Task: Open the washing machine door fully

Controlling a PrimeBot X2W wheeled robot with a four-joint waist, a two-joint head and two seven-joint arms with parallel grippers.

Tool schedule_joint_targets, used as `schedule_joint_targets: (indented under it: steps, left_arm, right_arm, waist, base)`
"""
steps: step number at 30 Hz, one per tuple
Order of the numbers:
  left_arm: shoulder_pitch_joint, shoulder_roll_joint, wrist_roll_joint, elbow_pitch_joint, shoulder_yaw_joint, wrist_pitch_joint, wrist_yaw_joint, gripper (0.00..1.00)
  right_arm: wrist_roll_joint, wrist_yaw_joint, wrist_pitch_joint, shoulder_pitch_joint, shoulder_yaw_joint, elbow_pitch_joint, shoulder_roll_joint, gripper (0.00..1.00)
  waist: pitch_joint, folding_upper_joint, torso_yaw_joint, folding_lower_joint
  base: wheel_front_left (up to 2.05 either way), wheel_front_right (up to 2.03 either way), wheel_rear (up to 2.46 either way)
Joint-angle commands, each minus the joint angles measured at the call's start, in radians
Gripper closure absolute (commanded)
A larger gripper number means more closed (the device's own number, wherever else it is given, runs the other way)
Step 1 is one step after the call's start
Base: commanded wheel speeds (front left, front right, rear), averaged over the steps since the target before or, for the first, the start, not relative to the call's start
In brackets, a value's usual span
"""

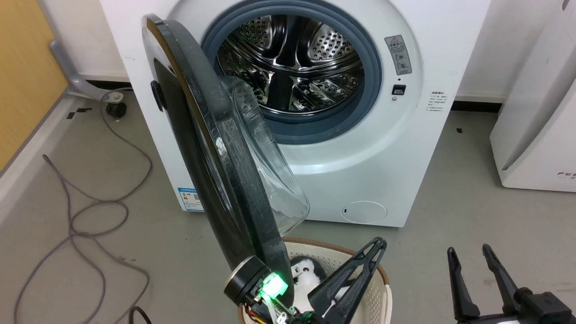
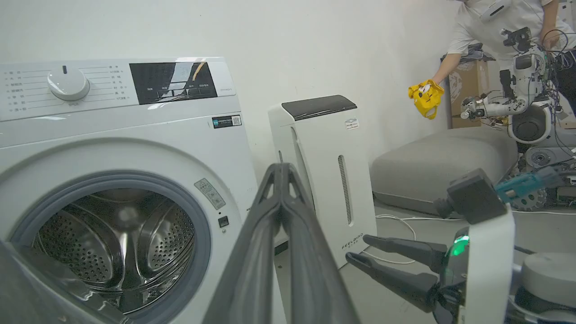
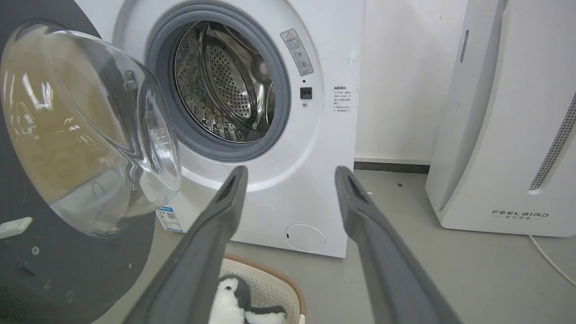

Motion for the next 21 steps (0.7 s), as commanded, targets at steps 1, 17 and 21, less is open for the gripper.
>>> schedule_joint_targets:
  steps: [1, 17, 21]
  left_arm:
    - [0.014, 0.008, -0.006, 0.018, 0.001, -0.004, 0.012, 1.0]
    - [0.061, 0.01, -0.072, 0.234, 0.067, -0.004, 0.057, 1.0]
    - [0.064, 0.008, -0.075, 0.251, 0.08, -0.004, 0.058, 1.0]
  right_arm:
    - [-0.009, 0.001, -0.005, -0.01, 0.0, 0.003, 0.004, 0.0]
    - [-0.017, 0.001, -0.005, -0.024, 0.001, 0.026, 0.004, 0.0]
    - [-0.02, 0.001, -0.005, -0.021, -0.001, 0.031, 0.004, 0.0]
  waist:
    - [0.002, 0.0, 0.002, -0.0001]
    - [0.024, 0.0, 0.017, -0.0001]
    - [0.027, 0.0, 0.03, -0.0001]
  base:
    - [0.0, 0.0, 0.0]
    - [0.0, 0.0, 0.0]
    - [0.0, 0.0, 0.0]
